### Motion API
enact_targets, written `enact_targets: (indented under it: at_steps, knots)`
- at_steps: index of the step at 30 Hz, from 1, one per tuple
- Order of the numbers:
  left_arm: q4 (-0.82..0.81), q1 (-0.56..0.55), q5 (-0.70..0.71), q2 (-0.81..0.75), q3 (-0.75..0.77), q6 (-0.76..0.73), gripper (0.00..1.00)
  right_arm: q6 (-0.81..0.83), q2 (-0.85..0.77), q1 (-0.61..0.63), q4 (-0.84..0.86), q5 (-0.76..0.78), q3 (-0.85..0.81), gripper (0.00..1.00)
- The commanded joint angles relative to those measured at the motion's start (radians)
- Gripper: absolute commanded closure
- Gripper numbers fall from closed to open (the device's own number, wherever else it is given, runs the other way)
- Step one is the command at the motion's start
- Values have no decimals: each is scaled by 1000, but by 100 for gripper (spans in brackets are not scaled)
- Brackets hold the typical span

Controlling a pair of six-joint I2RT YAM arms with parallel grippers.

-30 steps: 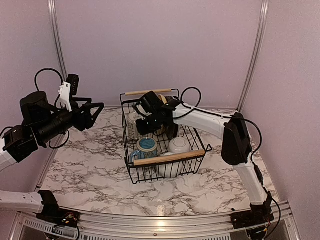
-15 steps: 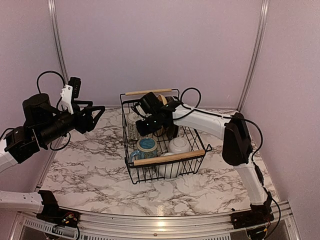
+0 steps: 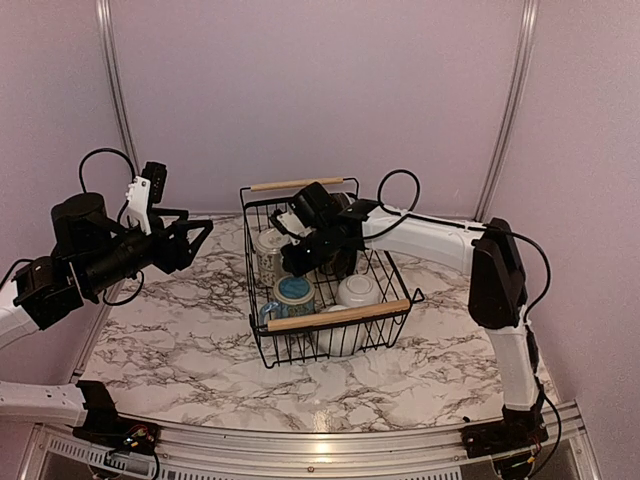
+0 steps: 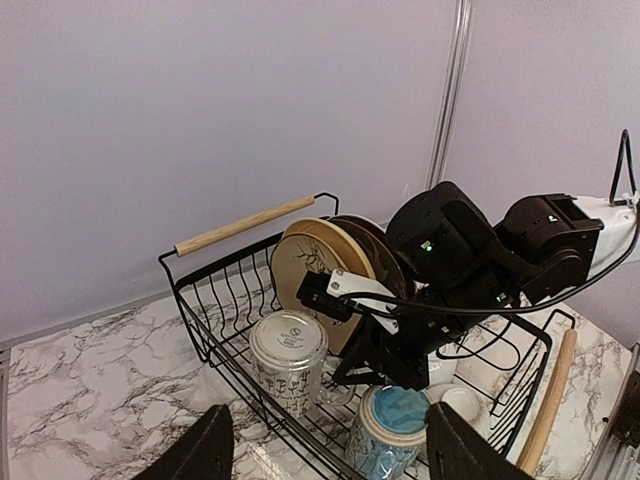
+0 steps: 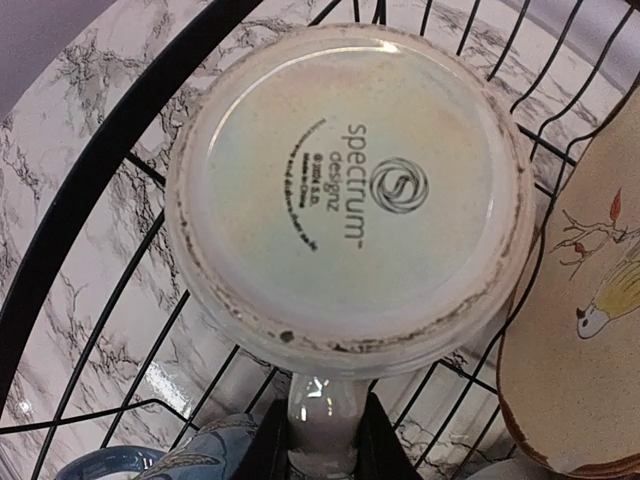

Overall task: Load the mixed dishes into the dish rack
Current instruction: Move the cup to the dish rack.

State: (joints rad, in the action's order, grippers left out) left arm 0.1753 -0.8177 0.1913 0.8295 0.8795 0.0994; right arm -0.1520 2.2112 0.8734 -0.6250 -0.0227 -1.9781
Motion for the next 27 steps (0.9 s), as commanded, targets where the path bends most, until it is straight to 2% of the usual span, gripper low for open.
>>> enact_targets:
  at_steps: [1,6,15,19,25,26,27]
  knots:
    - [-17,0,-10,-14,-10,13,32,63,-62,1,48,-65,2,100]
    - [-14,-1,-8,-20,-14,11,32,121,-72,-2,42,-127,27,100]
    - [-12,-1,-9,-16,-19,11,32,149,-94,-45,24,-131,44,100]
    - [-14,-1,-9,-13,-19,10,32,242,-97,-70,5,-208,50,100]
    - [-19,-1,-16,-2,-14,9,32,401,-71,-106,-60,-357,13,88]
    - [-18,-1,-16,-1,-13,9,32,417,-63,-107,-80,-359,0,88]
    - [-16,-1,-16,1,-10,8,32,429,-52,-108,-101,-358,-14,93]
